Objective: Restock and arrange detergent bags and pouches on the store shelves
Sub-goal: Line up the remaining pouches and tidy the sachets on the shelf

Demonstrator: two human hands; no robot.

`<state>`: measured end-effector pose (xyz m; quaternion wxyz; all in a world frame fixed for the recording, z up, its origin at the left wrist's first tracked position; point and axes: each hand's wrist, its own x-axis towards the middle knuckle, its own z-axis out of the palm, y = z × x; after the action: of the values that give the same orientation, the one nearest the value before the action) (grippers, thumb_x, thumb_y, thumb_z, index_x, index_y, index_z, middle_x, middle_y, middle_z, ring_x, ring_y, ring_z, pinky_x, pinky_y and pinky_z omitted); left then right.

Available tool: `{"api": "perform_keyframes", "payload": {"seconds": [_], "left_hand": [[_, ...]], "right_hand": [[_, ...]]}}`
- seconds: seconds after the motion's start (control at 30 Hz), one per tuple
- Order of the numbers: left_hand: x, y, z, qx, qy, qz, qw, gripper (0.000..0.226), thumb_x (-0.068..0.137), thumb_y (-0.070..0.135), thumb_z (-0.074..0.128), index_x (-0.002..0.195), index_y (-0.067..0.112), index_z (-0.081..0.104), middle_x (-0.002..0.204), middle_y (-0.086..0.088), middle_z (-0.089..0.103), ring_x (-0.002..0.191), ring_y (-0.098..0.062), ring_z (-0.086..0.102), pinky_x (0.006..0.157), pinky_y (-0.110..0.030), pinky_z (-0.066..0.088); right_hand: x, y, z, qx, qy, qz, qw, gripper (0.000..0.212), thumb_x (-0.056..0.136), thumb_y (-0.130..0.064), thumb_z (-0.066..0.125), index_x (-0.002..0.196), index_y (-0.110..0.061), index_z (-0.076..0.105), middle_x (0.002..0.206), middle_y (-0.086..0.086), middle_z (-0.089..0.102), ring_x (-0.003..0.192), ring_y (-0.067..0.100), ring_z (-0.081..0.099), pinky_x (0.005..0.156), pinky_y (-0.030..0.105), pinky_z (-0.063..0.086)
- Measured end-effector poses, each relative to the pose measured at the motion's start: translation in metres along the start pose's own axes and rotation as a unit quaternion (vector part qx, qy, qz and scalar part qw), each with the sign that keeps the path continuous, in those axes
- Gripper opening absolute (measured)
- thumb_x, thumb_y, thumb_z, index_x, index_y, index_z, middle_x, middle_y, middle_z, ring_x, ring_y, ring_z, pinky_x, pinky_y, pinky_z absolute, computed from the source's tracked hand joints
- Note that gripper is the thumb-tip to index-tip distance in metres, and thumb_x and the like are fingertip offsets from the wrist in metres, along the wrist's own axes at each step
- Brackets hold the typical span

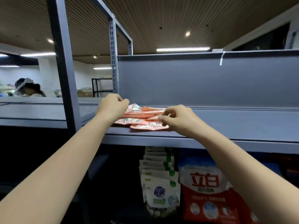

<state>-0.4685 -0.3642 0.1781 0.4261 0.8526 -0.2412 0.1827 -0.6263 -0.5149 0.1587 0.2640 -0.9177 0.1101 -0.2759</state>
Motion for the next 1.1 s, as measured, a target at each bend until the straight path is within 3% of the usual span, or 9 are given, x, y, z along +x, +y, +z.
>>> {"api": "perform_keyframes", "payload": {"seconds": [0.1,0.27,0.4,0.5,0.6,0.7,0.8,0.97,1.1], "left_hand": [[0.038,-0.008,0.002,-0.011,-0.014,-0.011,1.000,0.020,0.082,0.026,0.048,0.080,0.010,0.060,0.080,-0.007,0.060,0.073,-0.024,0.051,0.073,-0.037,0.046],[0.099,-0.019,0.021,-0.007,-0.055,-0.042,0.998,0.023,0.087,0.024,0.047,0.070,0.009,0.043,0.074,-0.008,0.047,0.058,-0.021,0.039,0.053,-0.027,0.031],[0.145,-0.030,0.042,0.018,-0.100,-0.064,0.993,0.038,0.090,0.023,0.046,0.112,-0.007,0.055,0.082,-0.015,0.052,0.058,-0.019,0.040,0.050,-0.027,0.028],[0.173,-0.036,0.058,0.060,-0.139,-0.068,0.986,0.040,0.091,0.024,0.044,0.118,-0.005,0.054,0.084,-0.012,0.054,0.061,-0.020,0.043,0.050,-0.027,0.030],[0.195,-0.042,0.075,0.104,-0.175,-0.060,0.977,0.042,0.091,0.025,0.045,0.125,0.001,0.048,0.123,-0.017,0.056,0.094,-0.029,0.055,0.073,-0.031,0.046],[0.209,-0.056,0.089,0.179,-0.205,-0.058,0.961,0.048,0.088,0.027,0.045,0.131,0.005,0.045,0.135,-0.015,0.049,0.119,-0.033,0.048,0.101,-0.039,0.041],[0.215,-0.068,0.097,0.206,-0.280,-0.058,0.936,0.037,0.092,0.030,0.042,0.120,0.009,0.052,0.122,-0.008,0.053,0.108,-0.025,0.052,0.093,-0.033,0.042],[0.216,-0.074,0.088,0.121,-0.372,-0.131,0.911,0.015,0.085,0.026,0.039,0.073,0.017,0.040,0.050,0.000,0.049,0.040,-0.014,0.044,0.053,-0.026,0.029],[0.225,-0.078,0.087,0.133,-0.368,-0.140,0.909,0.015,0.083,0.028,0.038,0.073,0.017,0.044,0.050,0.000,0.051,0.037,-0.014,0.045,0.054,-0.026,0.032]], "right_hand": [[0.033,-0.004,0.000,0.000,0.026,0.009,1.000,0.022,0.087,-0.036,0.057,0.080,-0.018,0.068,0.076,0.000,0.072,0.074,0.018,0.069,0.077,0.038,0.057],[0.092,0.000,0.000,0.004,0.047,0.042,0.998,0.022,0.088,-0.031,0.056,0.083,-0.014,0.069,0.080,0.001,0.072,0.080,0.021,0.069,0.082,0.042,0.056],[0.137,0.006,0.003,-0.022,0.039,0.063,0.997,0.023,0.088,-0.030,0.056,0.086,-0.011,0.070,0.085,0.003,0.072,0.086,0.022,0.068,0.085,0.041,0.055],[0.165,0.011,0.010,-0.042,0.018,0.080,0.996,0.023,0.087,-0.031,0.056,0.086,-0.012,0.069,0.086,0.004,0.072,0.085,0.021,0.069,0.082,0.037,0.056],[0.189,0.016,0.020,-0.060,-0.004,0.095,0.994,0.022,0.086,-0.032,0.057,0.084,-0.013,0.068,0.087,0.004,0.072,0.084,0.020,0.069,0.079,0.033,0.055],[0.211,0.019,0.032,-0.074,-0.026,0.111,0.991,0.019,0.085,-0.030,0.057,0.078,-0.015,0.065,0.082,0.002,0.070,0.080,0.020,0.068,0.075,0.030,0.053],[0.226,0.023,0.044,-0.093,-0.052,0.122,0.987,0.021,0.087,-0.031,0.057,0.086,-0.012,0.066,0.089,0.004,0.068,0.084,0.021,0.062,0.071,0.028,0.048],[0.239,0.033,0.057,-0.122,-0.090,0.133,0.979,0.031,0.090,-0.030,0.054,0.105,-0.005,0.066,0.113,0.011,0.065,0.107,0.029,0.059,0.081,0.035,0.049],[0.248,0.034,0.070,-0.150,-0.113,0.142,0.972,0.035,0.089,-0.022,0.052,0.114,-0.001,0.063,0.120,0.017,0.063,0.116,0.033,0.056,0.094,0.042,0.048]]}}
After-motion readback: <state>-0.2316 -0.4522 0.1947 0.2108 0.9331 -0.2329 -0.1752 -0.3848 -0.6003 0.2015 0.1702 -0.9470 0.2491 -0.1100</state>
